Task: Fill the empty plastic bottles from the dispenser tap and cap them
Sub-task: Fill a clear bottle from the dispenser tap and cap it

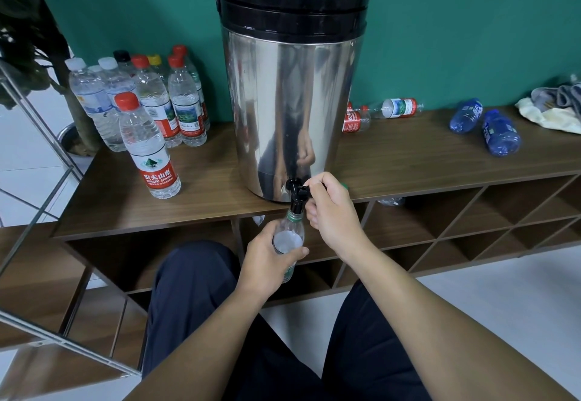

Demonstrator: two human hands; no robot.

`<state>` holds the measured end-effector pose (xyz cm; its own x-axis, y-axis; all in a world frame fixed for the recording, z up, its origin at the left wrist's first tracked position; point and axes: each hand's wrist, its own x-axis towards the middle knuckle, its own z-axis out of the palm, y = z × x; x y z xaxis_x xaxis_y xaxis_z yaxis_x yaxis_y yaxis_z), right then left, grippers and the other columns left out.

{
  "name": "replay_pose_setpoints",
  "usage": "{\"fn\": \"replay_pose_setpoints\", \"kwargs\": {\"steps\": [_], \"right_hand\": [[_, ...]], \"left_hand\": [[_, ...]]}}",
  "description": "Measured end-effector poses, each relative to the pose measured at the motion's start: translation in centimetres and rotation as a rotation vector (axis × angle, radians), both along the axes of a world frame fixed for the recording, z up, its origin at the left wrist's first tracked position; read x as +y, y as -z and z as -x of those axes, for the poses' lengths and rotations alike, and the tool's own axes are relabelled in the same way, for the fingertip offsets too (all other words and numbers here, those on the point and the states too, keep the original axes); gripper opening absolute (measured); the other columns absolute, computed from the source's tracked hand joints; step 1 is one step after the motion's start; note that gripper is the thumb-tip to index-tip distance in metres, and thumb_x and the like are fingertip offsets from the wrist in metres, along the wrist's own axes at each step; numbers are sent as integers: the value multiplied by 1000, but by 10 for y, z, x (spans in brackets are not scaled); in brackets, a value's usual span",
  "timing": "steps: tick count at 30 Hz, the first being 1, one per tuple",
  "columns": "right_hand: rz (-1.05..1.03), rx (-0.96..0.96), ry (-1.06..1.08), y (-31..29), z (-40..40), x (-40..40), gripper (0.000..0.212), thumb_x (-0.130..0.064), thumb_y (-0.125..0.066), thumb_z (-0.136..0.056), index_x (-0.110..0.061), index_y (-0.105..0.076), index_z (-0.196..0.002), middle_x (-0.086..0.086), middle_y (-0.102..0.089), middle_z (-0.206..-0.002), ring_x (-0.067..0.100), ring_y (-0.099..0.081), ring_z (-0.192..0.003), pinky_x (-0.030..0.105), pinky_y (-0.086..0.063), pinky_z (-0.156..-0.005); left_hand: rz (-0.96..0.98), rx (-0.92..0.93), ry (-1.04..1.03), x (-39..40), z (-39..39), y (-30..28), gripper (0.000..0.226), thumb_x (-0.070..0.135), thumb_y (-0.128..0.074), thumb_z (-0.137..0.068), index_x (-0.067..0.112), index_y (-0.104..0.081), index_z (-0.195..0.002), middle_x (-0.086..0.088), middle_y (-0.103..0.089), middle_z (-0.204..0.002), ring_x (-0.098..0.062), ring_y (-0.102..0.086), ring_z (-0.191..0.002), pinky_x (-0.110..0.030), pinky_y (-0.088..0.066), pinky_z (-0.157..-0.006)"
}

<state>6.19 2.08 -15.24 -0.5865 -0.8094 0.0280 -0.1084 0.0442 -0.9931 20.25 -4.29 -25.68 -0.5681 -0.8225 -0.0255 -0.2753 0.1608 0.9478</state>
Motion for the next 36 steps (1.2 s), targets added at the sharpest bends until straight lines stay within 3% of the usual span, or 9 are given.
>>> {"fn": "replay_pose_setpoints", "kwargs": {"steps": [8,15,24,31,36], "right_hand": [[-3,-9,3,1,1,-1,21,-22,-46,-116,-18,-63,-104,-8,-44,-62,12,-41,-59,28,-34,-53],[10,-10,11,2,0,-1,20,-21,-46,-115,-17,-63,-104,-10,-42,-61,12,-40,-59,27,-33,-53],[19,-6,5,3,1,-1,21,-22,-47,-115,-17,-63,-103,-8,-43,-63,12,-41,-60,29,-33,-55],[19,1,8,4,2,-1,21,-22,-46,-114,-18,-63,-103,-8,-42,-62,13,-41,-60,29,-33,-55],[36,-26,15,3,0,-2,21,-16,-45,-115,-12,-61,-103,-8,-38,-61,13,-37,-58,24,-31,-51]], "left_hand": [[-8,7,-2,1,1,-3,61,35,-99,-83,43,-64,-133,23,-74,-119,10,-67,-111,-19,-53,-93],[-12,24,3,1,-1,-1,61,34,-99,-84,40,-67,-134,22,-75,-120,3,-68,-114,-25,-56,-99],[-22,47,8,1,0,0,61,32,-100,-83,40,-68,-134,22,-76,-119,6,-69,-112,-26,-58,-101],[-22,46,9,2,0,-3,57,30,-100,-84,47,-65,-127,23,-76,-117,13,-67,-109,-16,-51,-91],[-34,66,17,0,0,0,59,30,-100,-83,40,-69,-133,20,-77,-120,2,-71,-113,-28,-57,-102]]}}
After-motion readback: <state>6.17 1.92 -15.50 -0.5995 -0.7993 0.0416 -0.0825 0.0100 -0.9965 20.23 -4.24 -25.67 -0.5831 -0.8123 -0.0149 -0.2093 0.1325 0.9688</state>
